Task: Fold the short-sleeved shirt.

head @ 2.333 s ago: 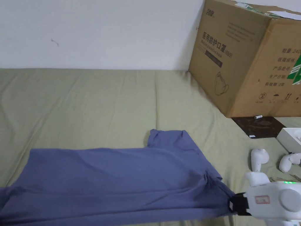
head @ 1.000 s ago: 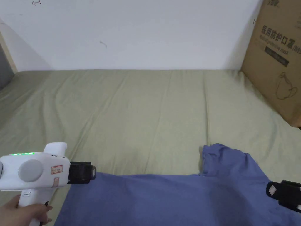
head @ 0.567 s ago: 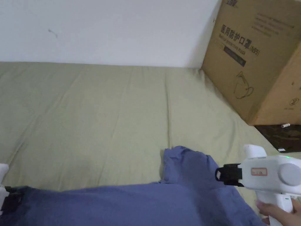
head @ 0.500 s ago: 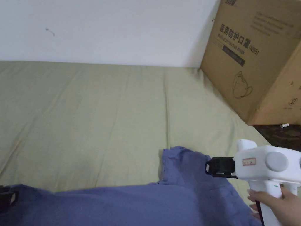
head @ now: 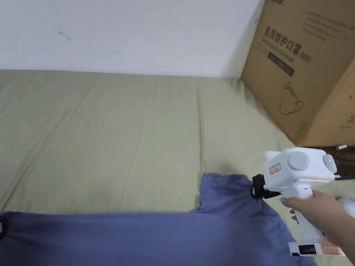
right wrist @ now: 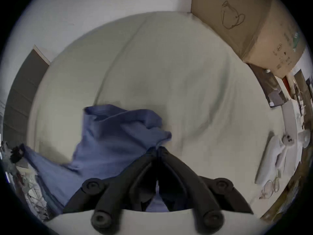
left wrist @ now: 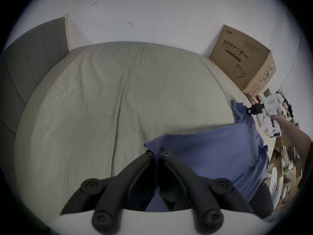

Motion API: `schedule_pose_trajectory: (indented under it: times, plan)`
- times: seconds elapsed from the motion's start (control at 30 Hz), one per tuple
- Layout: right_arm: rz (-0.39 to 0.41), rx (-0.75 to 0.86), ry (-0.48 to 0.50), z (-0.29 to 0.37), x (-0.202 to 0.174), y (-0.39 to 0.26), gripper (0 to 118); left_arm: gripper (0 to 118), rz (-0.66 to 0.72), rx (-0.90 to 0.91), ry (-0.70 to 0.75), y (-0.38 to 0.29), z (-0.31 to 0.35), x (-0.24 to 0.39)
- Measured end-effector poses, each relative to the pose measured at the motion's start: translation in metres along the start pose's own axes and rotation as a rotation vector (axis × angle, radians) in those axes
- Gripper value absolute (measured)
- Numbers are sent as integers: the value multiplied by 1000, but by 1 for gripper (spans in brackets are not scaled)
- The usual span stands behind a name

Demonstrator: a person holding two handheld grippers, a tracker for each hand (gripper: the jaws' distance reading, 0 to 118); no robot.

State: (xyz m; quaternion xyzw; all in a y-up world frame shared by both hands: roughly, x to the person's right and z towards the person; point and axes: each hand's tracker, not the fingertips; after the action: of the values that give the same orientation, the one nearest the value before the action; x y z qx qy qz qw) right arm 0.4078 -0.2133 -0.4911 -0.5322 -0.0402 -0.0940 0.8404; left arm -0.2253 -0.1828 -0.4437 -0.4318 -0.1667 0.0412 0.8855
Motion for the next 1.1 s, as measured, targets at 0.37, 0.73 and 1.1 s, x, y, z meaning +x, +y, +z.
schedule_pose_trajectory:
  times: [0.37,0.73,1.1]
  plan:
    - [-76,244,90,178,18,-158,0,3,-2,63,-36,-48,88,4]
    - [-183,107,81,158,27,-314,0,3,95,-100,-51,-176,108,1]
    - [-162,220,28,167,24,-299,110,118,128,17,-20,-175,125,9]
